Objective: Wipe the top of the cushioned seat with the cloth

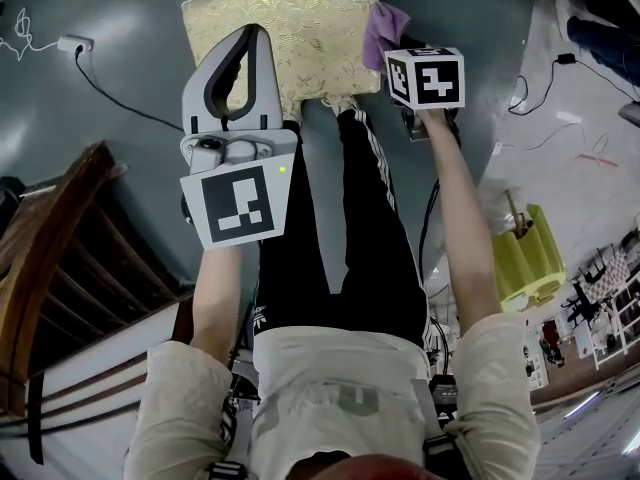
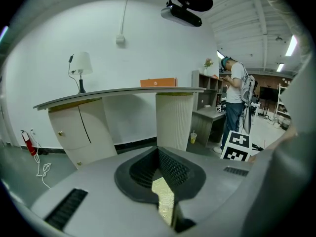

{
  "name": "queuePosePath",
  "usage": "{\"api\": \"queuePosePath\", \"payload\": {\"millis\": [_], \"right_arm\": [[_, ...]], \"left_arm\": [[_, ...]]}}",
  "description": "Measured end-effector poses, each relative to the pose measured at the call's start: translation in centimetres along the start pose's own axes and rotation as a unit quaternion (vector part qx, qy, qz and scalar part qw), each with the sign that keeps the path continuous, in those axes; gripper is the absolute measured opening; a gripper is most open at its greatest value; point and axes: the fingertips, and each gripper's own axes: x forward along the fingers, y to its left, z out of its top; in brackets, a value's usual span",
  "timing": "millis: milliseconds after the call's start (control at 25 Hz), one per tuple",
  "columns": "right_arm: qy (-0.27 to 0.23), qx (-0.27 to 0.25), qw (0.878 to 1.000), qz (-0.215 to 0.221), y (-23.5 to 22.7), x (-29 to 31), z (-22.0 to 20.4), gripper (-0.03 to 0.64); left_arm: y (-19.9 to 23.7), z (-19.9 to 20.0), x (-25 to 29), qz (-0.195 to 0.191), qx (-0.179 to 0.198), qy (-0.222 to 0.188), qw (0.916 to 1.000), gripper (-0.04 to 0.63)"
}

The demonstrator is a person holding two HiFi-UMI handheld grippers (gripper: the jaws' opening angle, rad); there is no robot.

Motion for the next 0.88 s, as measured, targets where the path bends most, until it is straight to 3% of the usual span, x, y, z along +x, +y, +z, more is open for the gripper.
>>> {"api": "queuePosePath", "payload": {"millis": [200,600,880], "right_arm": [[-0.008,0.019,0.999,0.032,1.2,-2.1,0.6,0.087],[-0.100,0.025,0.992,0.075,7.8,-14.3,4.7,0.087],[-0.101,-0.005,0.991,0.087,12.6,-15.7,6.0,0.087]], "left_arm": [[-0.4,0.9,-0.2,-0.004,0.004,-0.005,1.0000,0.006],[0.7,0.1,-2.7,0.003,-0.001,0.001,1.0000,0.006],[4.0,0.3,-4.9,0.032,-0.012,-0.002,0.9994,0.006]]}}
